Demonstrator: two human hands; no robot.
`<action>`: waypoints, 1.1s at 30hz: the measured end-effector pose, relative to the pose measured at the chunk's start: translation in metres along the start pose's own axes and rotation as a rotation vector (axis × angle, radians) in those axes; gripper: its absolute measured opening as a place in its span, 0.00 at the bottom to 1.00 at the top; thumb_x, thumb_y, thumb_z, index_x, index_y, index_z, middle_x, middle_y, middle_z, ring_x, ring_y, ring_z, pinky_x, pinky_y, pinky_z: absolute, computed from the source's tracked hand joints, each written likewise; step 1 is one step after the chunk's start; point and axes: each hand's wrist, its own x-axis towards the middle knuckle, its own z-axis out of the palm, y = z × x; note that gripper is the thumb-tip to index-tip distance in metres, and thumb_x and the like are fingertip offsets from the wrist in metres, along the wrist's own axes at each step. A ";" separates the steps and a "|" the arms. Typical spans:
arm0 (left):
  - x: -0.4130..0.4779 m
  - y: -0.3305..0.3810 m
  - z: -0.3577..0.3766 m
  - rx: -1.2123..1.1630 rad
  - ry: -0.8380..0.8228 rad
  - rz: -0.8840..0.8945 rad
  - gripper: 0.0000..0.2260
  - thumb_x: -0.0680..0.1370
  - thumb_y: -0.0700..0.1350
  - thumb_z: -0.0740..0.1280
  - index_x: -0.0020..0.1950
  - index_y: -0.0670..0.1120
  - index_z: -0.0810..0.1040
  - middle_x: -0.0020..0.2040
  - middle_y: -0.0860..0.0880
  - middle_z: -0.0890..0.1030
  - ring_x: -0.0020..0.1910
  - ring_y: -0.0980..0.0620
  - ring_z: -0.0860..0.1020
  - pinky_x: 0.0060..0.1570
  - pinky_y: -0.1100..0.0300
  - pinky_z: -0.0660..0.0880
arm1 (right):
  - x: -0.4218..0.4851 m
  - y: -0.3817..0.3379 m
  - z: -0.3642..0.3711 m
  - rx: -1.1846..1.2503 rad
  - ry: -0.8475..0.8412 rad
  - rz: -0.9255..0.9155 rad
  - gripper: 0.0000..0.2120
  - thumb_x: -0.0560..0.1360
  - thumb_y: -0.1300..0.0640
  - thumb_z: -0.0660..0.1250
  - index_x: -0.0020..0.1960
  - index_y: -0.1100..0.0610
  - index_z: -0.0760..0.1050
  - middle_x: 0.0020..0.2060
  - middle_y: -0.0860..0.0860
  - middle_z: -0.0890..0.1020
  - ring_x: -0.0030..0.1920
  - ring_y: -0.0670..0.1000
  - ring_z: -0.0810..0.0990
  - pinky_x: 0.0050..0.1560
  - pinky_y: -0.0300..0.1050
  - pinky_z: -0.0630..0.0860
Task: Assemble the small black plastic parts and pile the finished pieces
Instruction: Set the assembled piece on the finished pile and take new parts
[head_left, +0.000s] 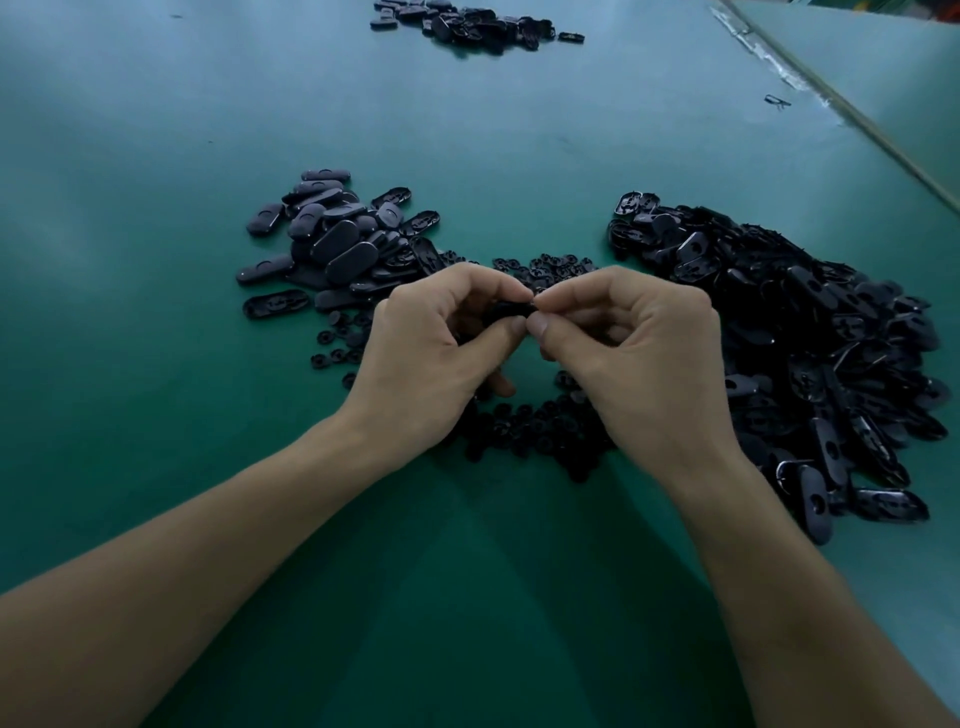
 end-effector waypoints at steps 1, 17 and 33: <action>0.000 0.000 0.000 -0.002 -0.002 0.001 0.08 0.77 0.35 0.72 0.50 0.47 0.82 0.41 0.49 0.85 0.33 0.50 0.82 0.31 0.55 0.81 | 0.001 0.002 -0.001 0.024 -0.010 0.022 0.09 0.72 0.62 0.77 0.45 0.48 0.83 0.36 0.44 0.84 0.37 0.43 0.83 0.43 0.40 0.80; 0.002 0.001 -0.005 -0.193 -0.026 -0.057 0.10 0.73 0.34 0.74 0.51 0.46 0.83 0.42 0.50 0.87 0.39 0.56 0.84 0.40 0.64 0.80 | 0.006 0.008 -0.010 0.066 -0.164 0.106 0.06 0.75 0.60 0.74 0.51 0.53 0.85 0.39 0.47 0.86 0.41 0.46 0.84 0.46 0.40 0.80; 0.002 0.002 -0.003 -0.184 -0.005 -0.055 0.11 0.72 0.32 0.74 0.50 0.45 0.84 0.38 0.50 0.86 0.35 0.56 0.83 0.40 0.64 0.80 | 0.003 0.005 -0.003 0.014 -0.143 0.140 0.03 0.76 0.59 0.72 0.45 0.53 0.83 0.31 0.44 0.82 0.31 0.39 0.75 0.34 0.34 0.70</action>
